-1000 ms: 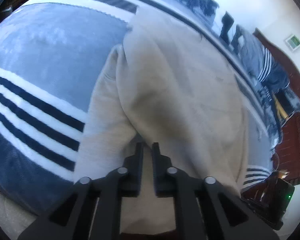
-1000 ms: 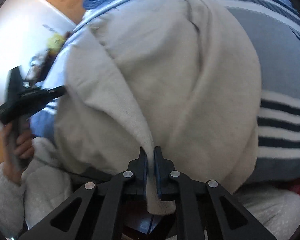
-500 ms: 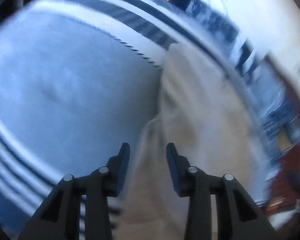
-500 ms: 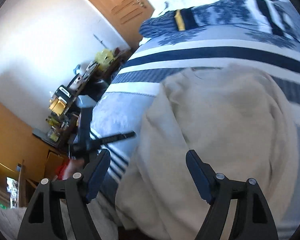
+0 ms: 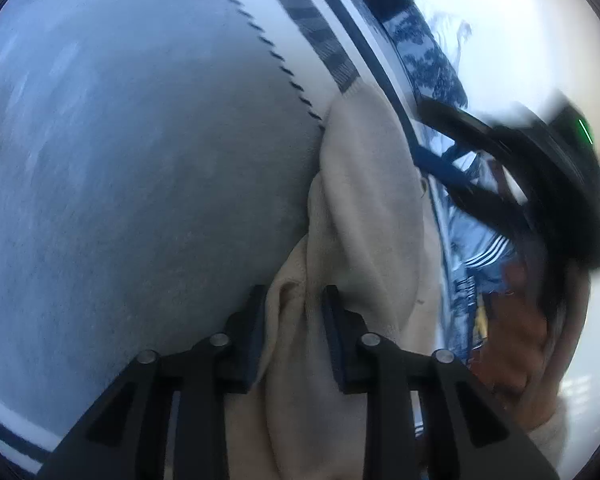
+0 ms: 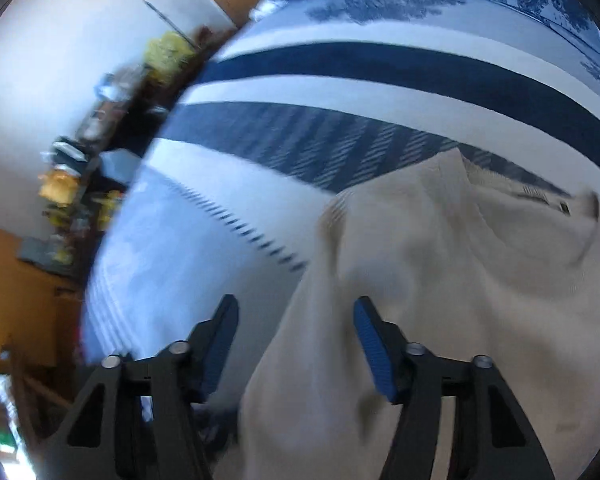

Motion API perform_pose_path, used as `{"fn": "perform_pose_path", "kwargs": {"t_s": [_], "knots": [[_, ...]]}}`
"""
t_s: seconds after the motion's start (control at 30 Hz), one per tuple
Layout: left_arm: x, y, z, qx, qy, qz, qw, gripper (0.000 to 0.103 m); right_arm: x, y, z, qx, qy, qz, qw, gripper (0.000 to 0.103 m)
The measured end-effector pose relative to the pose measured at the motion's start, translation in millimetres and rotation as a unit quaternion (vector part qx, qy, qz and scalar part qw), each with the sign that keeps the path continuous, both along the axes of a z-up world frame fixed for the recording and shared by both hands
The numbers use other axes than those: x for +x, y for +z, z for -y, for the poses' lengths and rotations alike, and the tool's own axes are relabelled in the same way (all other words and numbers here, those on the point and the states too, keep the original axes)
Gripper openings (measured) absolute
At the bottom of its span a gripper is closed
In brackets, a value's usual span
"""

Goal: Fold small clothes

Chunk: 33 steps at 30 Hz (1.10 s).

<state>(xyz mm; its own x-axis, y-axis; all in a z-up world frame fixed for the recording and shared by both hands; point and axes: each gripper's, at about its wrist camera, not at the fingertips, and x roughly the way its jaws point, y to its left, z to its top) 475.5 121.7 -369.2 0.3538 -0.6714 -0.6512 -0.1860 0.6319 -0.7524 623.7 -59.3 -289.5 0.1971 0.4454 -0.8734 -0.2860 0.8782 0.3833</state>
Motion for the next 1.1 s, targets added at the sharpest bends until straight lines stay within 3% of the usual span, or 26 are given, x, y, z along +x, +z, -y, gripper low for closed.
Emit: {"fn": "perform_pose_path", "kwargs": {"t_s": [0.07, 0.13, 0.17, 0.27, 0.37, 0.47, 0.57, 0.7, 0.77, 0.87, 0.9, 1.0, 1.03, 1.07, 1.1], "knots": [[0.0, -0.9, -0.5, 0.0, 0.003, 0.002, 1.0, 0.014, 19.3, -21.1, -12.9, -0.011, 0.005, -0.027, 1.0, 0.037], [-0.4, -5.2, -2.6, -0.002, 0.008, -0.005, 1.0, 0.008, 30.0, -32.4, -20.2, -0.029, 0.011, -0.03, 0.999, 0.009], [-1.2, -4.8, -4.2, -0.002, 0.01, -0.003, 0.9999, 0.008, 31.8, -32.2, -20.4, -0.032, 0.005, -0.028, 0.999, 0.006], [-8.1, 9.3, -11.1, 0.045, 0.032, 0.024, 0.9982, 0.007, 23.9, 6.2, -2.7, 0.019, -0.011, 0.027, 0.999, 0.006], [-15.5, 22.1, -23.8, 0.026, 0.056, 0.053, 0.9967, 0.006, 21.6, 33.2, 27.1, 0.043, -0.042, 0.056, 0.997, 0.005], [-19.6, 30.0, -41.2, 0.001, 0.087, 0.071, 0.9937, 0.006, 24.6, 33.1, 41.8, 0.048, -0.048, 0.054, 0.996, 0.005], [-19.6, 24.0, -50.4, -0.01, 0.102, 0.06, 0.993, 0.006, 29.7, 23.2, 38.7, 0.054, -0.044, 0.038, 0.997, 0.006], [-18.5, 20.0, -60.4, -0.027, 0.117, 0.048, 0.9916, 0.006, 37.9, 23.3, 29.3, 0.068, -0.042, 0.053, 0.995, 0.005], [-19.5, 15.6, -57.9, -0.001, 0.113, 0.034, 0.993, 0.006, 43.8, 14.5, 21.9, 0.055, -0.045, 0.068, 0.995, 0.005], [-13.3, 7.7, -52.6, 0.042, 0.12, 0.007, 0.9919, 0.008, 55.1, -20.5, 14.7, 0.013, -0.055, 0.047, 0.997, 0.005], [-13.1, 10.6, -53.6, 0.075, 0.124, 0.006, 0.9894, 0.008, 54.3, -25.6, 13.9, -0.008, -0.062, 0.045, 0.997, 0.006], [-14.1, 22.0, -51.5, 0.128, 0.126, 0.019, 0.9835, 0.012, 24.9, 3.6, 24.3, 0.003, -0.076, 0.084, 0.994, 0.009], [-15.9, 29.7, -47.7, 0.17, 0.127, 0.03, 0.9767, 0.019, 8.6, 18.0, 28.4, -0.001, -0.078, 0.103, 0.992, 0.013], [-16.5, 35.5, -43.7, 0.204, 0.127, 0.039, 0.9699, 0.027, -10.1, 31.6, 34.4, -0.002, -0.08, 0.12, 0.99, 0.028], [-19.8, 44.1, -36.2, 0.252, 0.125, 0.053, 0.9583, 0.03, -33.5, 45.6, 41.4, 0.003, -0.081, 0.134, 0.988, 0.05]]}}
